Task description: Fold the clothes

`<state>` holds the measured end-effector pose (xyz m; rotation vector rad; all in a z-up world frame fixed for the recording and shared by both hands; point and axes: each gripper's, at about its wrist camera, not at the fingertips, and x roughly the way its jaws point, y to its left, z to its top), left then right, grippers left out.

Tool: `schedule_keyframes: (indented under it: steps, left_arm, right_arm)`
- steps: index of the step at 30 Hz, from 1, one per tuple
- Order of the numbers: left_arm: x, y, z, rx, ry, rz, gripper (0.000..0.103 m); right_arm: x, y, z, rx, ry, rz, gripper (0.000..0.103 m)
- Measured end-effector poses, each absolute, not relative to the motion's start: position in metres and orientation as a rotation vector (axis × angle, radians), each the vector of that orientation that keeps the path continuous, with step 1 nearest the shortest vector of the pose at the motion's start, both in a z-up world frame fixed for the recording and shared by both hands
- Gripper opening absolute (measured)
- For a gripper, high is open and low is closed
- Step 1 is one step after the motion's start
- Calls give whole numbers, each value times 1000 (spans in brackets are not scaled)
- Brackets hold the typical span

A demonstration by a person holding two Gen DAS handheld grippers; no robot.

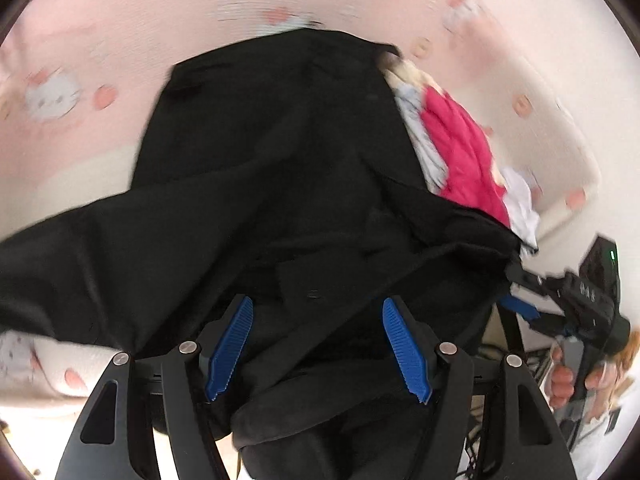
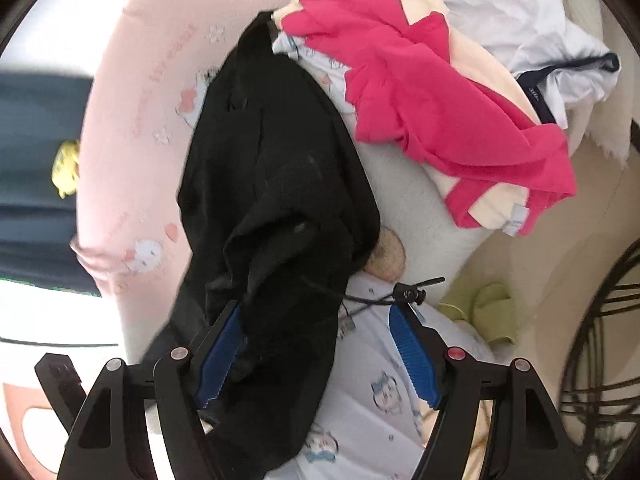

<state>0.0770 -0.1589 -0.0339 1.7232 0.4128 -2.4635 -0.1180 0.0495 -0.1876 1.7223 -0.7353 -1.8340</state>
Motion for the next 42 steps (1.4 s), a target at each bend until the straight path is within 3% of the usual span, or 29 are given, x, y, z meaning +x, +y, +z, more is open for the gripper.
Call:
schedule_keyframes:
  steps: [12,18,20,21,26,38,42]
  left_arm:
    - [43,-106,-62,1872,131,-2515,66]
    - [34,-104,-74,1929,278,-2498,66]
    - [32,-107,-74,1940,352,-2496,66]
    - [32,-109,-74,1942,385,-2486,66]
    - [31,-117,-82,1938,482,-2438,66]
    - [69,-132,-89,1621,702,-2587,66]
    - [80,-127,-119,1693,681,-2544,66]
  right_arm:
    - [-138,22,-190,1682,-788,-1858,74]
    - [-131,22,-196,1640,-980,-1824,71]
    - [-129,26,-197,1604,-1077,-1836,59]
    - [-128,27,-197,1589,-1121,-1841,58]
    - [-131,13,-188,1557,-1102,-1853,38]
    - [-125,-32,-128,1406,-905,-1777,36]
    - [-120,-48,-125,1427,-845,-1754,36]
